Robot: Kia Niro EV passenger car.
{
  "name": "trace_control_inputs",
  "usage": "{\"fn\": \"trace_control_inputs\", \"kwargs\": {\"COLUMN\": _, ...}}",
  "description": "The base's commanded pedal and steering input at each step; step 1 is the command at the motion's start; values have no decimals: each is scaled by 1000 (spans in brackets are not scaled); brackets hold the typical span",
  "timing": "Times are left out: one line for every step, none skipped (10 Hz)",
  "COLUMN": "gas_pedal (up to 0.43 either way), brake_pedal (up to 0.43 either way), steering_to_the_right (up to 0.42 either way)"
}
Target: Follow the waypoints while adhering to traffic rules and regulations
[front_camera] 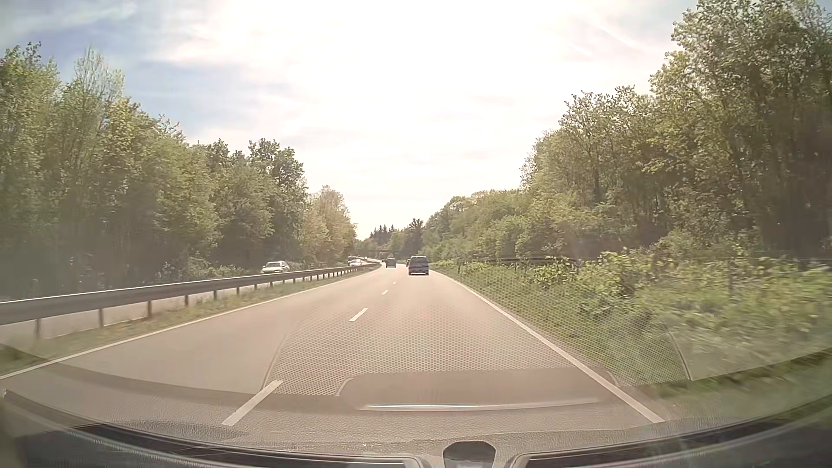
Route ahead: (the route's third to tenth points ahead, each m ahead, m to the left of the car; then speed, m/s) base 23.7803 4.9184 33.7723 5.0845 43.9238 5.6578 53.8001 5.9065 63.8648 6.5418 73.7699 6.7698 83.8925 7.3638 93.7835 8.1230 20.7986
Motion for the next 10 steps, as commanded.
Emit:
{"fn": "trace_control_inputs", "kwargs": {"gas_pedal": 79, "brake_pedal": 0, "steering_to_the_right": -5}}
{"fn": "trace_control_inputs", "kwargs": {"gas_pedal": 79, "brake_pedal": 0, "steering_to_the_right": -5}}
{"fn": "trace_control_inputs", "kwargs": {"gas_pedal": 87, "brake_pedal": 0, "steering_to_the_right": -5}}
{"fn": "trace_control_inputs", "kwargs": {"gas_pedal": 87, "brake_pedal": 0, "steering_to_the_right": -5}}
{"fn": "trace_control_inputs", "kwargs": {"gas_pedal": 87, "brake_pedal": 0, "steering_to_the_right": -5}}
{"fn": "trace_control_inputs", "kwargs": {"gas_pedal": 87, "brake_pedal": 0, "steering_to_the_right": -5}}
{"fn": "trace_control_inputs", "kwargs": {"gas_pedal": 87, "brake_pedal": 0, "steering_to_the_right": -5}}
{"fn": "trace_control_inputs", "kwargs": {"gas_pedal": 87, "brake_pedal": 0, "steering_to_the_right": -5}}
{"fn": "trace_control_inputs", "kwargs": {"gas_pedal": 87, "brake_pedal": 0, "steering_to_the_right": -5}}
{"fn": "trace_control_inputs", "kwargs": {"gas_pedal": 87, "brake_pedal": 0, "steering_to_the_right": -5}}
